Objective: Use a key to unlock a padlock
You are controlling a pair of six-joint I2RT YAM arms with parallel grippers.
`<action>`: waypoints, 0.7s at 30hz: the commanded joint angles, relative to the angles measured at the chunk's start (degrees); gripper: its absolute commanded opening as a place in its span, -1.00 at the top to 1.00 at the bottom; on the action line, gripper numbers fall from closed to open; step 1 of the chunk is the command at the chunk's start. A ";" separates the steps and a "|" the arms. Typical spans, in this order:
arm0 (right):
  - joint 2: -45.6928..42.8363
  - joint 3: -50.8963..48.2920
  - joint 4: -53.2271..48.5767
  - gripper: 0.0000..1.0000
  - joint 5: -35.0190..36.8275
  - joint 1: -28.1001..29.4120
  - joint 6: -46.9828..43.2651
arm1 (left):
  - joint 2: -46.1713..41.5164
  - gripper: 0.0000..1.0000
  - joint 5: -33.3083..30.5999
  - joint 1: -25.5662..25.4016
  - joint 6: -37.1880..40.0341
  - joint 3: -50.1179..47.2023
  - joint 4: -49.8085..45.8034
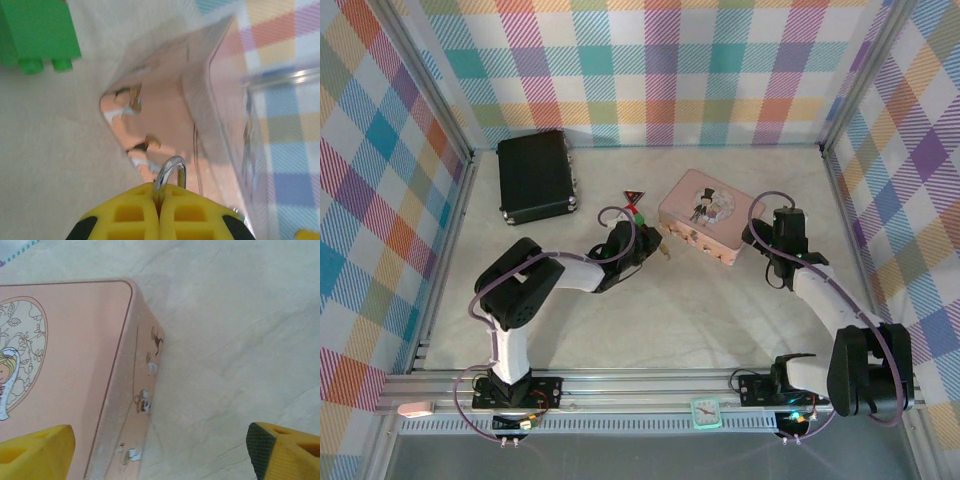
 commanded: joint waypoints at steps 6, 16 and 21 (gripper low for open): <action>-1.38 0.36 -0.97 -0.79 3.08 -0.44 -5.81 | -8.31 1.00 7.94 0.01 15.77 2.51 -33.36; -1.66 -0.53 -0.77 -0.79 2.90 -0.40 -4.88 | -7.23 0.76 5.15 -0.33 22.15 4.76 -43.71; -1.76 -1.02 0.08 -0.80 2.90 -0.45 -4.93 | -5.92 0.30 5.20 -0.33 21.26 5.53 -42.56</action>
